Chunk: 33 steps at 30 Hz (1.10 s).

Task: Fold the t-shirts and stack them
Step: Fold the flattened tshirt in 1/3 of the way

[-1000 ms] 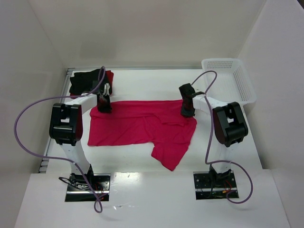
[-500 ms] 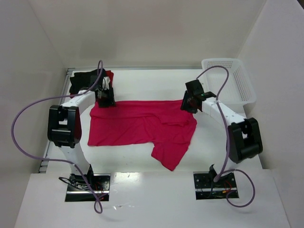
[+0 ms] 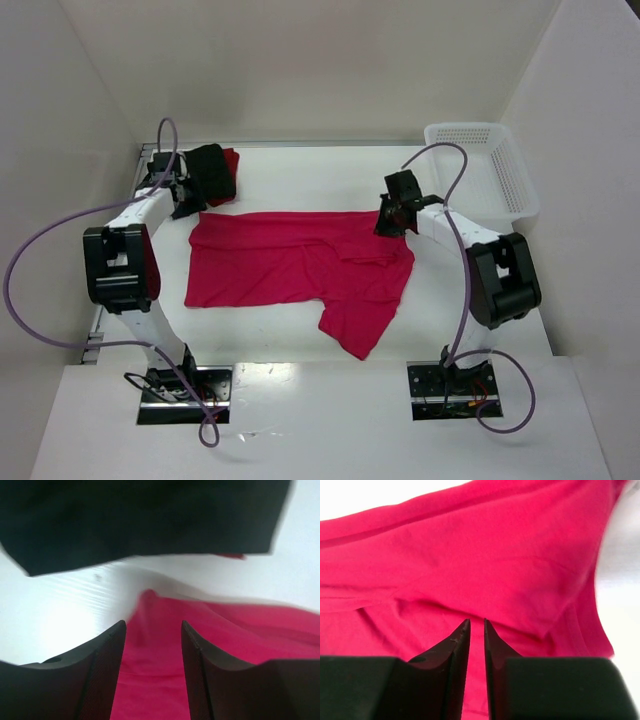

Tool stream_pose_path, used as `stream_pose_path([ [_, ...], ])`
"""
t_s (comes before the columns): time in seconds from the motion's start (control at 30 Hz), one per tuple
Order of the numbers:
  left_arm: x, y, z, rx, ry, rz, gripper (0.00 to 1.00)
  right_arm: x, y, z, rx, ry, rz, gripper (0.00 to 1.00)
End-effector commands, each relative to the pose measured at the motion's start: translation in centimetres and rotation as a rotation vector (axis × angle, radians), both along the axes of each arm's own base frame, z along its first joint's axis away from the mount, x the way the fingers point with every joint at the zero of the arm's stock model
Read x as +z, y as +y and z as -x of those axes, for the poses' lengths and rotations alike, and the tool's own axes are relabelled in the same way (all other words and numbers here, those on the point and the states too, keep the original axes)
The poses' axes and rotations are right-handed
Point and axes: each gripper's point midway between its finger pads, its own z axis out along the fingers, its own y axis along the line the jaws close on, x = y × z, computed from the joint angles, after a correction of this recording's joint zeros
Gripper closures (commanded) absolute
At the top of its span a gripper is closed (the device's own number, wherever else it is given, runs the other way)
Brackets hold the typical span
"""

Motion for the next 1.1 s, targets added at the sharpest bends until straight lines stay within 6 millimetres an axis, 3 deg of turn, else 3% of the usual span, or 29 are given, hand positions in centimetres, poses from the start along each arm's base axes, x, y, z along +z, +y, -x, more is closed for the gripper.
stream_pose_path([
  [0.0,-1.3,1.0,-0.5,0.022,-0.015,0.052,0.44,0.1,1.2,-3.0,0.045,-0.061,-0.012,0.79],
  [0.2,-3.3,0.9,-0.7,-0.006,0.019,0.072,0.44,-3.9,0.5,-2.4,0.058,0.036,0.072,0.81],
  [0.43,-3.5,0.2,-2.0,-0.02,0.006,0.118,0.44,-6.0,0.2,-1.5,0.06,0.088,0.088,0.82],
  [0.7,-4.3,0.4,-2.7,0.013,0.002,0.127,0.81,-5.2,-0.8,0.0,0.047,0.118,0.122,0.84],
  [0.87,-5.3,1.4,-2.5,0.091,0.024,0.101,0.87,-5.3,-1.5,1.3,0.051,0.14,0.142,0.84],
  [0.97,-4.8,2.1,-2.7,0.12,0.005,0.075,0.87,-5.3,-1.5,1.3,0.051,0.14,0.142,0.84],
  [1.07,-3.3,3.0,-3.2,0.141,-0.04,0.054,0.8,-5.6,-1.4,1.7,0.056,0.151,0.137,0.84],
])
